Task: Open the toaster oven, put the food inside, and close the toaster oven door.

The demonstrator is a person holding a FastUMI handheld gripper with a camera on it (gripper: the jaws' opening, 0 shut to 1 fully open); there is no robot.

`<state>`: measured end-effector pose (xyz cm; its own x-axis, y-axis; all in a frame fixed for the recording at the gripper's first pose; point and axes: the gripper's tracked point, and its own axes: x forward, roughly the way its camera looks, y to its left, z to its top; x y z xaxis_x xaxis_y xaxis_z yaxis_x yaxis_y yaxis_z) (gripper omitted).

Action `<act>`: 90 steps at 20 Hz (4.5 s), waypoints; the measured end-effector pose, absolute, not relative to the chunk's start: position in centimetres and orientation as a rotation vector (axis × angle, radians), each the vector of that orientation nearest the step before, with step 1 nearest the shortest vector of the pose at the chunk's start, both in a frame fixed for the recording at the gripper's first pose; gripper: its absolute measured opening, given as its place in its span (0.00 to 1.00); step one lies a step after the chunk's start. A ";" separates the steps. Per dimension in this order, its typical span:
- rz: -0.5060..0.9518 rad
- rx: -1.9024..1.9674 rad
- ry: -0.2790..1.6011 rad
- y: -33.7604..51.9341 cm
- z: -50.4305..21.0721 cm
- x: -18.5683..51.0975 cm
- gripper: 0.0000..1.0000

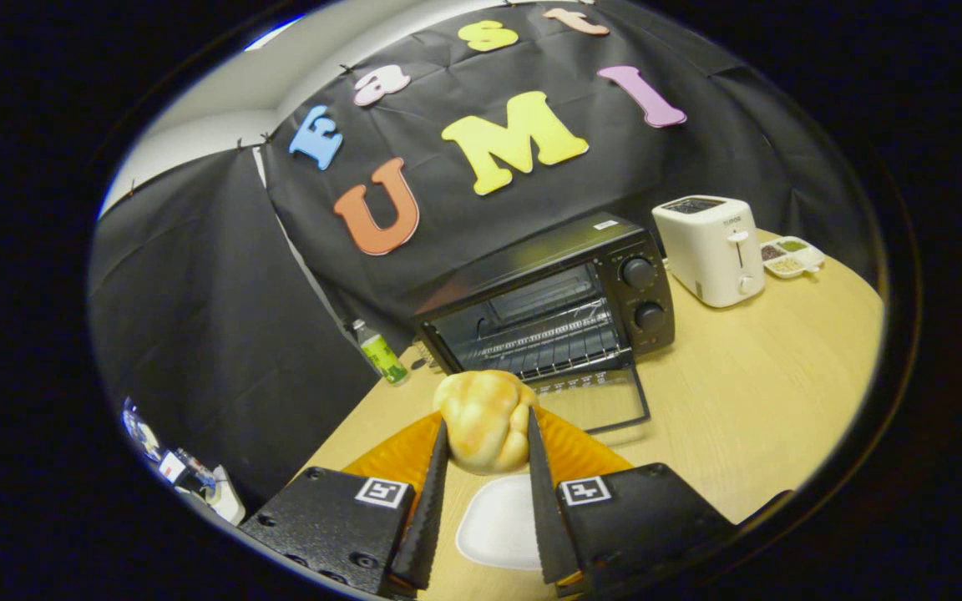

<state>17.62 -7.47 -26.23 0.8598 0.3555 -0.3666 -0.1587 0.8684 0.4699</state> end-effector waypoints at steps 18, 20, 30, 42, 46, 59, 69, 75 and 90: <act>0.059 0.290 0.602 -8.4 -35.0 42.4 0.53; 0.062 0.250 0.593 -8.0 -35.2 42.8 0.53; 0.067 0.146 0.521 -6.9 -32.4 41.1 0.90; 0.073 0.073 0.376 -5.8 -23.0 24.9 0.98; 0.039 0.068 0.340 -6.4 -20.1 19.0 1.00; -0.013 0.063 0.486 -8.7 -29.0 12.7 1.00; 0.032 0.057 0.655 -6.2 -37.2 15.6 1.00; 0.047 0.032 0.693 -5.1 -39.2 17.6 1.00; 0.031 0.009 0.801 -4.3 -41.2 18.9 1.00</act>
